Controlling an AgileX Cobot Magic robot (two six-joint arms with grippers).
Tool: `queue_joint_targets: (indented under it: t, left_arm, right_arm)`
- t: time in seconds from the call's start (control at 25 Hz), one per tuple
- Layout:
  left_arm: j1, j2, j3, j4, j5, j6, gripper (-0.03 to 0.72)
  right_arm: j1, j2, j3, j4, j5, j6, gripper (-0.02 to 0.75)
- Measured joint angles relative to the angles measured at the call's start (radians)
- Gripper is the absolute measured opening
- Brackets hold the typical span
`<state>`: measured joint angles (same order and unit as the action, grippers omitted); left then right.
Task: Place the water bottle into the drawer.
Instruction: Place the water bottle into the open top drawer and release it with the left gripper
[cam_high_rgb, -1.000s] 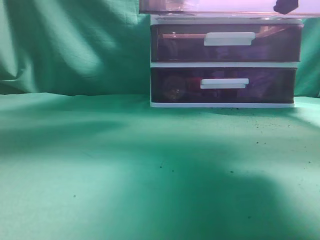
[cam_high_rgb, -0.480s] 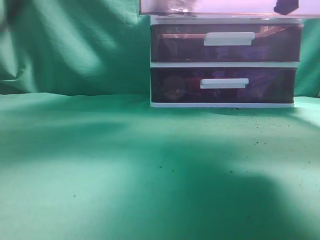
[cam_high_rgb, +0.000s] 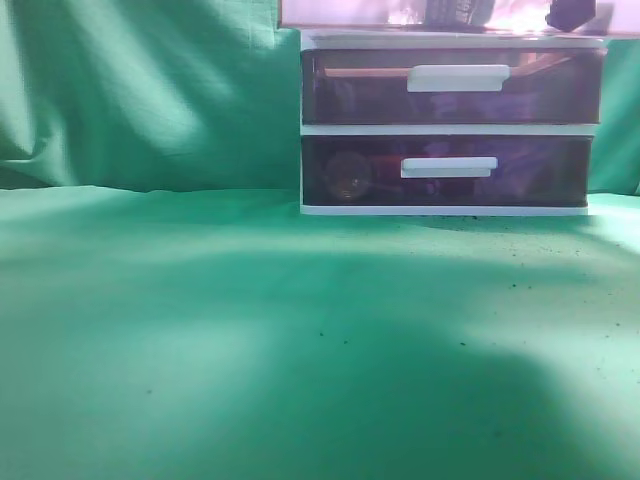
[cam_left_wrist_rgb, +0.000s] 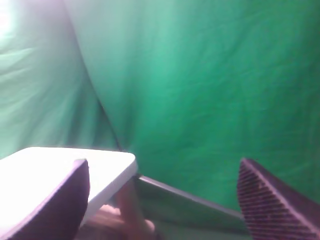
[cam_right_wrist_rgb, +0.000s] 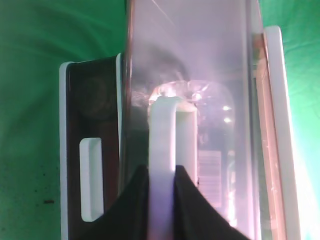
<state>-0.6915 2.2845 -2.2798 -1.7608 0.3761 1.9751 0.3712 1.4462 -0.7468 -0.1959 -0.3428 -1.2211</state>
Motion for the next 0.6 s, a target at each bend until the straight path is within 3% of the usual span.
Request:
queue_joint_targets:
  t: [0.04,0.12,0.2,0.32,0.4,0.48,0.6]
  left_arm:
    - [0.002,-0.006,0.000,0.031,-0.032,-0.042,0.561]
    - [0.015,-0.025,0.000,0.190,-0.072,-0.229,0.561]
    - [0.038,-0.063,0.000,0.504,-0.014,-0.484,0.447]
    - [0.057,-0.137,-0.014,0.966,0.234,-0.850,0.160]
    - [0.057,-0.182,-0.022,1.216,0.405,-1.060,0.055]
    - [0.052,-0.222,-0.023,1.414,0.540,-1.252,0.000]
    - [0.052,-0.269,-0.023,1.716,0.630,-1.583,0.000]
  right_arm:
    - [0.000,0.000,0.000,0.000,0.000,0.000,0.106]
    - [0.000,0.000,0.000,0.000,0.000,0.000,0.106]
    - [0.000,0.000,0.000,0.000,0.000,-0.008,0.106]
    - [0.000,0.000,0.000,0.001,0.000,-0.024,0.106]
    - [0.000,0.000,0.000,0.001,0.000,-0.037,0.106]
    - [0.000,0.000,0.000,-0.001,0.000,-0.042,0.106]
    - [-0.007,0.000,-0.010,-0.007,0.011,-0.056,0.106]
